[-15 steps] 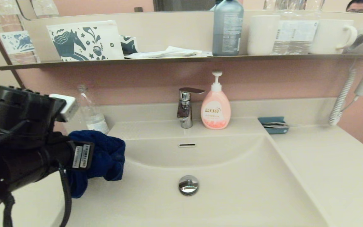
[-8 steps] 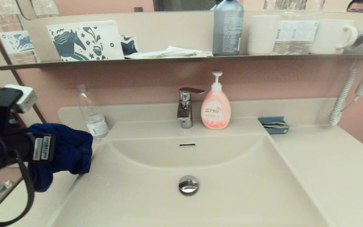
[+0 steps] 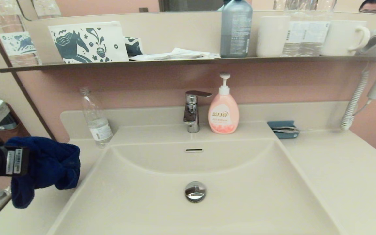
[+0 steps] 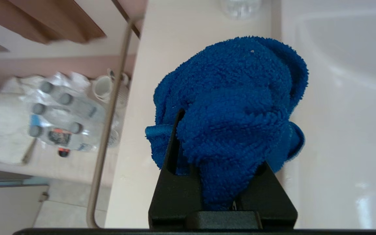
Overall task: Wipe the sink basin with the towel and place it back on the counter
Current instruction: Wipe the sink
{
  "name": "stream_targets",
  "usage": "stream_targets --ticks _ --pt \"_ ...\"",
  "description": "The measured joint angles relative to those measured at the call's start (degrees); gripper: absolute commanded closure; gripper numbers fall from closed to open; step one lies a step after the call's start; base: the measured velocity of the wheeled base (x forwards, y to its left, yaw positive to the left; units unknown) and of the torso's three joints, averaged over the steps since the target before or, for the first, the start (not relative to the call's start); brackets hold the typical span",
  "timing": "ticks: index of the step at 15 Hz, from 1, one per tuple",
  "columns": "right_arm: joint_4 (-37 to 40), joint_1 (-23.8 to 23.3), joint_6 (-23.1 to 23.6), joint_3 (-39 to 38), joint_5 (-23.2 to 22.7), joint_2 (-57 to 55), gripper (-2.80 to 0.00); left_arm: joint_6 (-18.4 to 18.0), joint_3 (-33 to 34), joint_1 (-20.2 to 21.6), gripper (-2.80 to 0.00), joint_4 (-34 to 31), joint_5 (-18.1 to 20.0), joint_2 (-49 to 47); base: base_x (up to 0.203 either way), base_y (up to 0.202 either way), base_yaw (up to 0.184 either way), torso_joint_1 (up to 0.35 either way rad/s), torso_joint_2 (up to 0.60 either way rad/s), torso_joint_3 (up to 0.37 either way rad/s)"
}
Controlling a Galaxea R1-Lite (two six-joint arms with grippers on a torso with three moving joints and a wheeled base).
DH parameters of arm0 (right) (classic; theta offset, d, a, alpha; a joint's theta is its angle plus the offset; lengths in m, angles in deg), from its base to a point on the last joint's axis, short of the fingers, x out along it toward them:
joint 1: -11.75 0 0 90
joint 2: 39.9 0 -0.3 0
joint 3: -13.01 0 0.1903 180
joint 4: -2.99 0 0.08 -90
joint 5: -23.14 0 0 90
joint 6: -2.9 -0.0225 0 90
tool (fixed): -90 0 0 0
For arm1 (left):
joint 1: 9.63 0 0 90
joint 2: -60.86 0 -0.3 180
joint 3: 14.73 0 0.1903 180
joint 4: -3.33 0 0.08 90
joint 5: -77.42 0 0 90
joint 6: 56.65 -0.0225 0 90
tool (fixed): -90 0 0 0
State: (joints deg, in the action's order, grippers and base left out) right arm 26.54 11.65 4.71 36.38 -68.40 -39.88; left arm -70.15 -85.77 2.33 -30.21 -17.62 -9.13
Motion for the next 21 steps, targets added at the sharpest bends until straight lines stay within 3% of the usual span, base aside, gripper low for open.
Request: stream_targets --ticks 3,6,10,12,16,21 --pt "0.0 0.0 0.0 0.0 0.0 0.0 0.0 -1.5 1.0 5.0 0.0 1.5 6.6 -4.0 0.0 0.0 0.0 0.0 0.0 0.0" --pt "0.0 0.0 0.0 0.0 0.0 0.0 0.0 -4.5 1.7 11.1 0.0 7.7 9.3 -10.3 0.0 0.0 0.0 0.0 0.0 0.0" --pt "0.0 0.0 0.0 0.0 0.0 0.0 0.0 -13.4 2.1 18.3 0.0 8.3 11.6 -15.7 0.0 0.0 0.0 0.0 0.0 0.0" --pt "0.0 0.0 0.0 0.0 0.0 0.0 0.0 -15.3 1.4 19.5 0.0 4.2 11.6 -17.4 0.0 0.0 0.0 0.0 0.0 0.0" --pt "0.0 0.0 0.0 0.0 0.0 0.0 0.0 -15.6 -1.0 19.4 0.0 -6.6 11.8 -18.9 0.0 0.0 0.0 0.0 0.0 0.0" --pt "0.0 0.0 0.0 0.0 0.0 0.0 0.0 -15.7 -1.4 18.9 0.0 -6.7 11.5 -24.2 0.0 0.0 0.0 0.0 0.0 0.0"
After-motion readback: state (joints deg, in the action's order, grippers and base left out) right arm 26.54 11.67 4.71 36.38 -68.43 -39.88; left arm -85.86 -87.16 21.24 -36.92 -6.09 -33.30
